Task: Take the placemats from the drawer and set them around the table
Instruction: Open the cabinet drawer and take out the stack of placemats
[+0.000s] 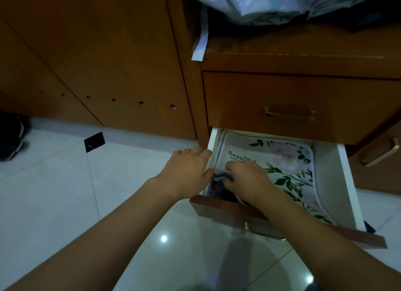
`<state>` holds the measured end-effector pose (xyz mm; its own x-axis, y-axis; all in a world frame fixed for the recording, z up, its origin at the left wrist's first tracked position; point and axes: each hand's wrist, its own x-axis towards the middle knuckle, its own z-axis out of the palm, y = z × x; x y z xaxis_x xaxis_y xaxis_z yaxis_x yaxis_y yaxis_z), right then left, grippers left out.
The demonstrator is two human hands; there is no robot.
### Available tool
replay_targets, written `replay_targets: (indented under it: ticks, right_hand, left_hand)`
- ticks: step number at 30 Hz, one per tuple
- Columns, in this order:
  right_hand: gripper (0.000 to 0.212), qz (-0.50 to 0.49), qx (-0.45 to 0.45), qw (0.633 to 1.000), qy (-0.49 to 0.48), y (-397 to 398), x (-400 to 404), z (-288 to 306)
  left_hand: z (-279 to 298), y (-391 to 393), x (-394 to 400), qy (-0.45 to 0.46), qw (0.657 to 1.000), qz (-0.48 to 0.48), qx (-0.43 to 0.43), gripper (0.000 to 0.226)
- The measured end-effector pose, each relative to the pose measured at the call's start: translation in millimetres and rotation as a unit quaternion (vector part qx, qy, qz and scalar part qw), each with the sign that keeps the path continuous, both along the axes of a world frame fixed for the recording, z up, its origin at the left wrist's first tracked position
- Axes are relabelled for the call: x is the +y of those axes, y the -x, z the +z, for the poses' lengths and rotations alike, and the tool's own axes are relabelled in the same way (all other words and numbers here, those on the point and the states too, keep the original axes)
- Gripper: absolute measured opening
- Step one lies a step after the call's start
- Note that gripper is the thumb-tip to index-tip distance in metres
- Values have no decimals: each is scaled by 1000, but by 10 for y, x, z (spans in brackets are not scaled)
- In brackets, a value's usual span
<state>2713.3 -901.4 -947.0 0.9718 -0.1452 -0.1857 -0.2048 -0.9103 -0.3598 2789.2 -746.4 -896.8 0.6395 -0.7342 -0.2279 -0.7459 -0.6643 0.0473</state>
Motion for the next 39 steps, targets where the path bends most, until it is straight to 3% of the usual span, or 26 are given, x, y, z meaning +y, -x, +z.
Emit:
replay_targets:
  ticks: [5,7,9,11,13,15,20,23,28,30,32,35,39]
  right_hand:
    - [18,-118,-138,976,-123,111,-322,306]
    - [17,-129,-190,961,-156,185,-348,389]
    - [16,-120,-226,952,-165,254,-320,441]
    - [14,-101,-247,950,-163,307,-268,459]
    - [8,-80,-257,949,-162,330,-224,440]
    - [3,-74,-256,949,-166,334,-201,417]
    - [32,-13,-175,963,-207,369,-216,348]
    - [35,12,-149,970,-193,383,-242,291]
    - [37,-54,-143,977,-151,377,-265,255]
    - [44,-66,-131,978,-150,383,-271,249]
    - [49,-50,-122,980,-147,386,-283,251]
    - [57,-30,-123,982,-143,373,-324,275]
    - [58,-43,-146,973,-172,334,-385,300]
  left_hand:
    - [46,43,-118,86,990,101,53,40]
    - [106,72,-224,134,972,159,114,45]
    - [203,110,-366,184,924,236,240,57]
    - [269,140,-492,230,827,316,405,68]
    - [284,174,-572,262,738,346,517,71]
    - [260,201,-617,281,700,363,547,60]
    - [197,231,-630,321,660,419,534,26]
    - [167,247,-624,325,664,433,516,23]
    - [105,249,-627,328,649,446,523,25]
    - [90,266,-630,313,661,442,519,33]
    - [69,288,-640,290,708,432,478,38]
    - [68,281,-651,273,792,388,384,19]
    - [215,159,-533,257,844,350,314,14]
